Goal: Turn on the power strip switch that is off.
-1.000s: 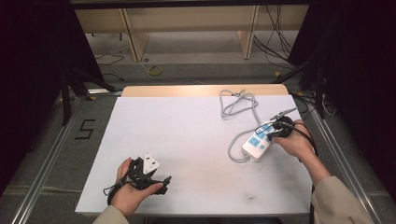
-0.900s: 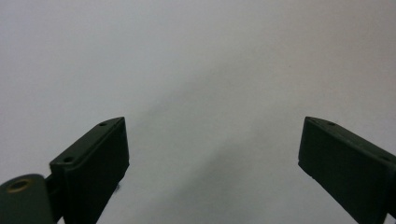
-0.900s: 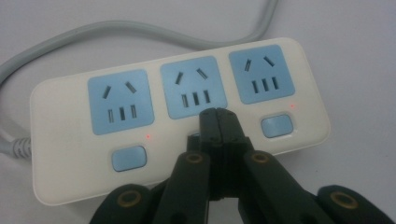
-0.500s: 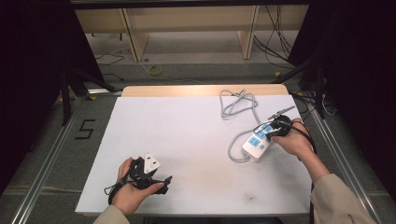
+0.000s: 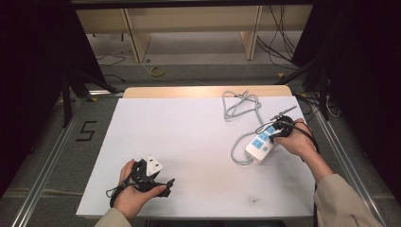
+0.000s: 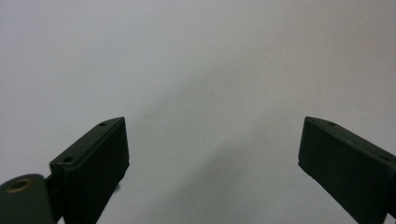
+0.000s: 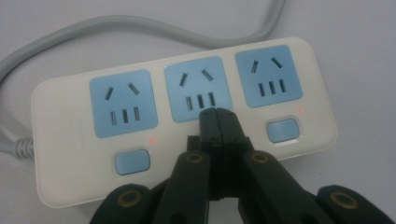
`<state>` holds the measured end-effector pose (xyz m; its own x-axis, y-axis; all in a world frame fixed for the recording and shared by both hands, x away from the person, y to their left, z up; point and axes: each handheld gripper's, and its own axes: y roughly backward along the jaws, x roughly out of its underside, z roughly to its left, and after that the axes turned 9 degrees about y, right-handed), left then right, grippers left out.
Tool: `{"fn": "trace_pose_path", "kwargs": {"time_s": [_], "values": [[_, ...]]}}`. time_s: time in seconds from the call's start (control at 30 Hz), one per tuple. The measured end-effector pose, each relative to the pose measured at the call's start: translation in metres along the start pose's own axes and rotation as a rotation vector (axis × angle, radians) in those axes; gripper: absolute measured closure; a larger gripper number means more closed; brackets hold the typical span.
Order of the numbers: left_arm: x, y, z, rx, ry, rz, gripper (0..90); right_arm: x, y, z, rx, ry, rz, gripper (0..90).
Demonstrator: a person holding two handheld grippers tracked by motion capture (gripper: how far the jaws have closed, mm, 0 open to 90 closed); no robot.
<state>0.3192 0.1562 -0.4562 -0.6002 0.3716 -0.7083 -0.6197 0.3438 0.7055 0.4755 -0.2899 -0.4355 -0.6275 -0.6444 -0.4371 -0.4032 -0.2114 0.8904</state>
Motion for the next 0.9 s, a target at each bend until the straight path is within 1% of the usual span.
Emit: {"fn": "trace_pose_path", "kwargs": {"time_s": [0.17,0.33,0.47,0.77,0.9], "values": [[0.0001,-0.0006,-0.0009,-0.001,0.005,-0.003,8.2,0.0002,-0.0001,-0.0003,-0.002,-0.003,-0.002,90.0],[0.0001,-0.0001,-0.0003,-0.001,0.001,-0.002,8.2,0.0011,0.0001,-0.001,-0.008,-0.01,-0.008,90.0],[-0.0001,-0.0006,-0.0002,-0.001,0.003,-0.001,8.1,0.0007,0.0002,0.0,0.001,-0.001,-0.005,90.0],[-0.0001,-0.0003,-0.0007,-0.001,0.0,-0.003,8.2,0.002,0.0003,-0.0002,-0.001,-0.012,-0.016,90.0],[-0.0003,-0.0008,-0.0009,0.0,0.002,-0.004,8.2,0.0019,0.0003,-0.0001,-0.001,-0.008,-0.016,90.0]]}}
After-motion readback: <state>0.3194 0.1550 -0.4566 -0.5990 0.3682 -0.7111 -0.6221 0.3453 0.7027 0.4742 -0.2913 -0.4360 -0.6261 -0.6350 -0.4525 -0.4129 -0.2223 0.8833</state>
